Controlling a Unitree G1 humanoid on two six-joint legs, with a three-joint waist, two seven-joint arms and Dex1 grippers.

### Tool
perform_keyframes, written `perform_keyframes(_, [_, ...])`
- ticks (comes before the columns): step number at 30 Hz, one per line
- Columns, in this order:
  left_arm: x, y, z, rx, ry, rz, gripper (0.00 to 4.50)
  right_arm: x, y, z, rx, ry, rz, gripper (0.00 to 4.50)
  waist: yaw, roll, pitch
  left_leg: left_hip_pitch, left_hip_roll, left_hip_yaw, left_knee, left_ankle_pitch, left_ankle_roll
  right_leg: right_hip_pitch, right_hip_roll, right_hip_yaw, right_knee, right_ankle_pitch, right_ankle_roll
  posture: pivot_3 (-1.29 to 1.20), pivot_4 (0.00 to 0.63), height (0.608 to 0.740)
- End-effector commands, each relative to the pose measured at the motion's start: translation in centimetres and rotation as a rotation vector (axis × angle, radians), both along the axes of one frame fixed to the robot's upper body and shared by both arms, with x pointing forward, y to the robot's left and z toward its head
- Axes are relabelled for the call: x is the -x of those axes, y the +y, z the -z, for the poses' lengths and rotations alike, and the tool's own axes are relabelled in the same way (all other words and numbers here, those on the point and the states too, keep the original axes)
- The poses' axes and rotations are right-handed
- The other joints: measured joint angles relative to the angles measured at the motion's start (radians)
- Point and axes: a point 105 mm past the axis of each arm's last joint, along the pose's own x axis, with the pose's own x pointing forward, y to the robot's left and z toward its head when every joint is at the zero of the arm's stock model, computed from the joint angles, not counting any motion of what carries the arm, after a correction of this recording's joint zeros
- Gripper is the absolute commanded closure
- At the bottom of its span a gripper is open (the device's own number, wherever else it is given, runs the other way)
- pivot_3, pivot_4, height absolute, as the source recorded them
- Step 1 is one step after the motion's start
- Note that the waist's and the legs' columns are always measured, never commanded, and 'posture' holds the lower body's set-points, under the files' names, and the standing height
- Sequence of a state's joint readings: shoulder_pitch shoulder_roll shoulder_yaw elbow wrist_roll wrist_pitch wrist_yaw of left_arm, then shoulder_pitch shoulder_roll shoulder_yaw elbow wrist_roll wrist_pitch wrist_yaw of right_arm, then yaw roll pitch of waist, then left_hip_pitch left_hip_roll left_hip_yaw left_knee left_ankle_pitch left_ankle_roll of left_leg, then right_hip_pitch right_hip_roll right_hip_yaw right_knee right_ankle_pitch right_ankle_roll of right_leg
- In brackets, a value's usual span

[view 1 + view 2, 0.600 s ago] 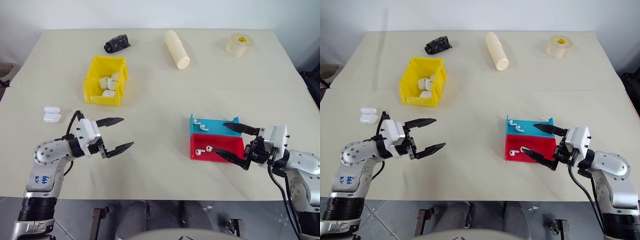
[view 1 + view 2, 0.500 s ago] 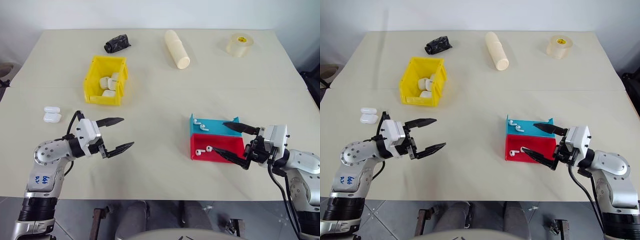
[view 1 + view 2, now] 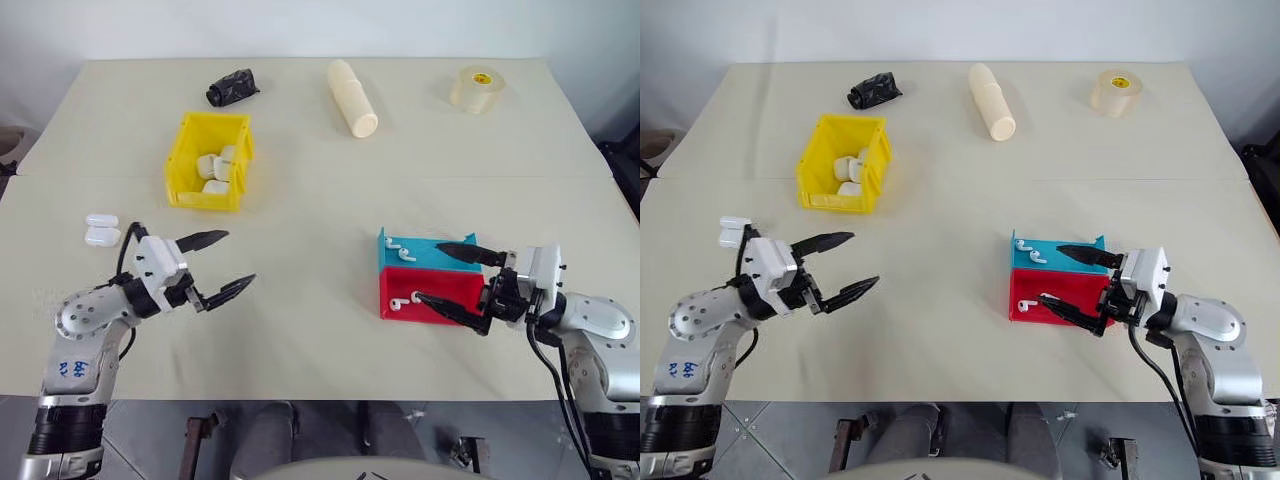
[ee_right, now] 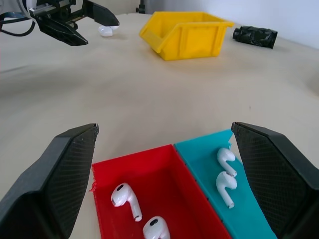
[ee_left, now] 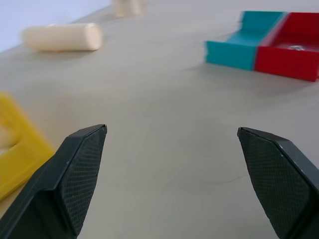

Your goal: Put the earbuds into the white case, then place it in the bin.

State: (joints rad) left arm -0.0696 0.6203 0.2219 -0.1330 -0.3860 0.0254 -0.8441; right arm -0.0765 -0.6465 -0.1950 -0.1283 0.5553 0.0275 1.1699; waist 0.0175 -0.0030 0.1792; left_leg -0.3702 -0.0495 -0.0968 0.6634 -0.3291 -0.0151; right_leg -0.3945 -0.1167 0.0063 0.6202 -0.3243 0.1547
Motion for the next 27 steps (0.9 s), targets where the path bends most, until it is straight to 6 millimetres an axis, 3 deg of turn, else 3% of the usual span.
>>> perform_keyframes(1, [0.1, 1.9, -1.0, 0.029, -0.058, -0.165, 0.03, -0.2, 0.6, -0.4, -0.005, -0.035, -0.037, 0.0, 0.001, 0.0, 0.0, 0.0, 0.0, 0.0, 0.0, 0.0, 0.0, 0.0, 0.0, 0.0, 0.0, 0.0, 0.0, 0.0, 0.15, 0.74])
perform_keyframes(7, [1.7, 7.0, 0.3, 0.141, -0.039, -0.615, 0.03, -0.1, 3.8, -1.9, -0.092, -0.084, -0.139, 0.0, -0.009, 0.0, 0.0, 0.0, 0.0, 0.0, -0.001, 0.0, 0.0, 0.0, 0.0, 0.0, 0.0, 0.0, 0.0, 0.0, 0.15, 0.74])
perform_keyframes(11, [4.2, 10.3, 2.1, 0.231, 0.053, -0.886, 0.03, 0.9, 6.8, -2.9, -0.141, -0.115, -0.237, 0.0, -0.006, 0.0, 0.0, 0.0, 0.001, 0.0, 0.0, 0.0, 0.0, 0.0, 0.0, 0.0, 0.0, 0.0, 0.0, 0.0, 0.15, 0.74])
perform_keyframes(14, [5.9, 12.0, 3.0, 0.274, 0.112, -1.01, 0.03, 1.1, 7.7, -3.1, -0.15, -0.126, -0.255, 0.0, -0.003, 0.0, 0.0, 0.0, 0.001, 0.0, 0.0, 0.0, -0.001, 0.0, 0.0, 0.0, 0.0, 0.0, 0.0, 0.0, 0.15, 0.74])
perform_keyframes(20, [7.0, 13.7, 3.5, 0.324, 0.161, -1.123, 0.03, 0.9, 7.3, -2.5, -0.134, -0.109, -0.23, 0.0, 0.008, -0.001, 0.0, 0.0, 0.0, -0.001, 0.0, 0.0, 0.0, 0.0, 0.0, 0.0, 0.0, 0.0, 0.0, 0.0, 0.15, 0.74])
perform_keyframes(27, [4.8, 14.9, 1.7, 0.275, 0.246, -1.056, 0.03, 1.0, 5.6, -1.7, -0.096, -0.054, -0.173, 0.0, 0.006, -0.001, 0.0, 0.0, 0.0, -0.001, 0.0, -0.001, -0.001, 0.0, 0.0, 0.0, 0.0, 0.0, -0.001, 0.0, 0.15, 0.74])
